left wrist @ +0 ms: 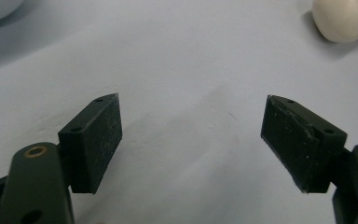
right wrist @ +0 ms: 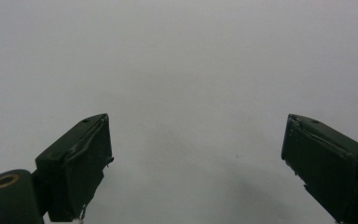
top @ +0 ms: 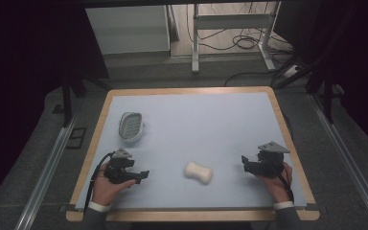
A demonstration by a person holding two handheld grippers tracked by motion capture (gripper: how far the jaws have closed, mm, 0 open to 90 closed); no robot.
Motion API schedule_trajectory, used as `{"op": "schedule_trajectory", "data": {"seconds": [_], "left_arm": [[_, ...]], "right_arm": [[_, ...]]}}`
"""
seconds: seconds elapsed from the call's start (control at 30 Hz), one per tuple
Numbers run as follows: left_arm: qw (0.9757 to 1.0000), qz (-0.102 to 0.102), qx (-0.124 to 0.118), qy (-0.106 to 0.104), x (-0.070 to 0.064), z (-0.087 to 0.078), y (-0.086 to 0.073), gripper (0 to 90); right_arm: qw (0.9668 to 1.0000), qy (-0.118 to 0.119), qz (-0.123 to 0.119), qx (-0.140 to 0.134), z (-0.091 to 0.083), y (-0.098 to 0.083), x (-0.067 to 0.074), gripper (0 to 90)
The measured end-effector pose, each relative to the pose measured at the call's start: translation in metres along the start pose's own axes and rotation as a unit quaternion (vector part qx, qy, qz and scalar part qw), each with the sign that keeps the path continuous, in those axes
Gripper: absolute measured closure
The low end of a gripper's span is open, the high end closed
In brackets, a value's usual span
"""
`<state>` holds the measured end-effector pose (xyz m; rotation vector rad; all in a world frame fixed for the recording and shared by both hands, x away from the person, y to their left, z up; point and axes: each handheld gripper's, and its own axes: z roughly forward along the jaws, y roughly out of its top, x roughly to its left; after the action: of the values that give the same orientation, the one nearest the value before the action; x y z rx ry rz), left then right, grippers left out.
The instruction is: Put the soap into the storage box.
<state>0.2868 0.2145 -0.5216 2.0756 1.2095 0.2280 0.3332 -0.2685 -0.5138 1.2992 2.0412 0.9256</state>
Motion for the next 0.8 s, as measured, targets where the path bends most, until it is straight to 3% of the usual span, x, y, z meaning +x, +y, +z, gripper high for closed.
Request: {"op": "schedule_trajectory", "data": {"seconds": [0.27,0.5,0.7,0.8], "left_arm": [[1.0000,-0.006,-0.005,-0.001,0.003,-0.004,-0.002,20.7],[0.9999,0.004,-0.013,-0.003,-0.001,-0.010,-0.004,20.7],[0.9999,0.005,-0.015,-0.003,0.000,-0.010,-0.001,20.7],[0.9999,0.004,-0.015,-0.003,0.000,-0.011,-0.001,20.6]], "right_arm": [[0.9999,0.006,-0.007,0.009,-0.003,-0.002,-0.005,12.9],[0.9998,0.021,-0.001,-0.001,-0.010,-0.001,-0.006,17.7],[0.9989,0.042,-0.020,0.005,-0.013,-0.001,-0.006,31.3],[0.9985,0.051,-0.017,-0.002,-0.016,-0.001,-0.008,39.4]]}}
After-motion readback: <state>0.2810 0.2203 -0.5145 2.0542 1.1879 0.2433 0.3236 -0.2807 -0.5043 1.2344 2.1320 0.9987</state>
